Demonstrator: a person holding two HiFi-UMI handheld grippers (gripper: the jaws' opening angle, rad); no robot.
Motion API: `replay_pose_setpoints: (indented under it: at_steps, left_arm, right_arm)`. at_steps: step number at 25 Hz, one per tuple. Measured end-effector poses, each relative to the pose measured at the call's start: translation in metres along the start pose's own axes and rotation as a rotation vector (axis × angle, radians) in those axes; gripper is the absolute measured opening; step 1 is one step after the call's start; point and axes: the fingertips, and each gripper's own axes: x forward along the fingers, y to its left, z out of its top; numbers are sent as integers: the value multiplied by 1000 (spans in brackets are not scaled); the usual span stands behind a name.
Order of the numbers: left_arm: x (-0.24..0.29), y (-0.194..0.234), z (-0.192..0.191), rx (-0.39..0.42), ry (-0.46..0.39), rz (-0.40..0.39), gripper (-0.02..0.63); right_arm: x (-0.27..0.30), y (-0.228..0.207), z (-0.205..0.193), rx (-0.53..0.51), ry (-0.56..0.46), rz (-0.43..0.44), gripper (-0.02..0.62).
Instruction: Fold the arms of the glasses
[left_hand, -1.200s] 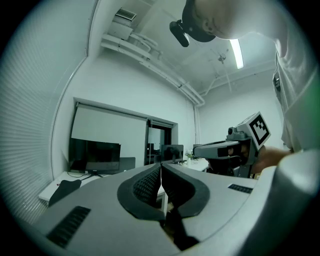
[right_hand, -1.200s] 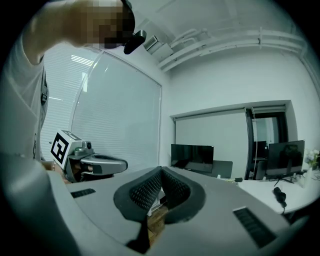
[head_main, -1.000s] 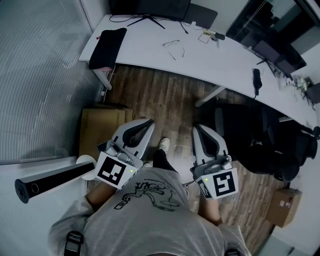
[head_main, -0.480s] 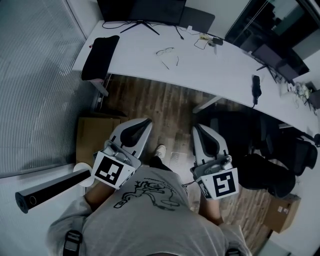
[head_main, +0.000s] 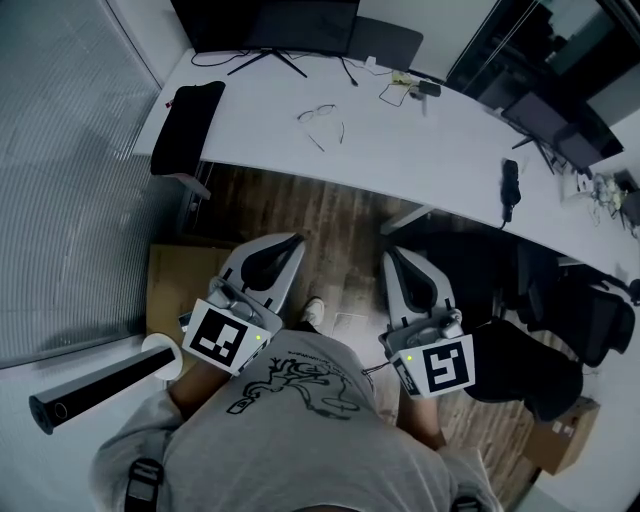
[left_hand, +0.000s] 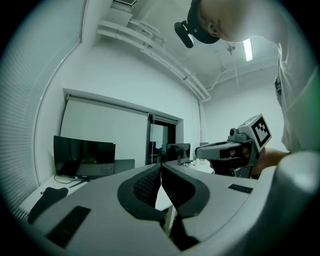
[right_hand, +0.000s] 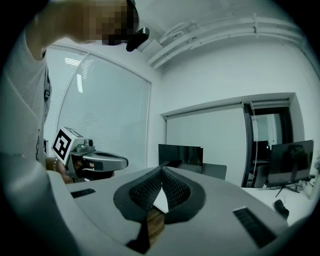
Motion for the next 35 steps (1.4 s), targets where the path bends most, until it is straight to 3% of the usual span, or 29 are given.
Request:
replay_pose_setpoints:
  at_steps: [16,35]
  left_arm:
    - [52,11,-24,1,80,12,21]
    - [133,131,-18,-12,59,40,21]
  right_arm:
    - [23,-50,-13,-1,13,25,9]
    - [150,-102,0,-7,33,22,9]
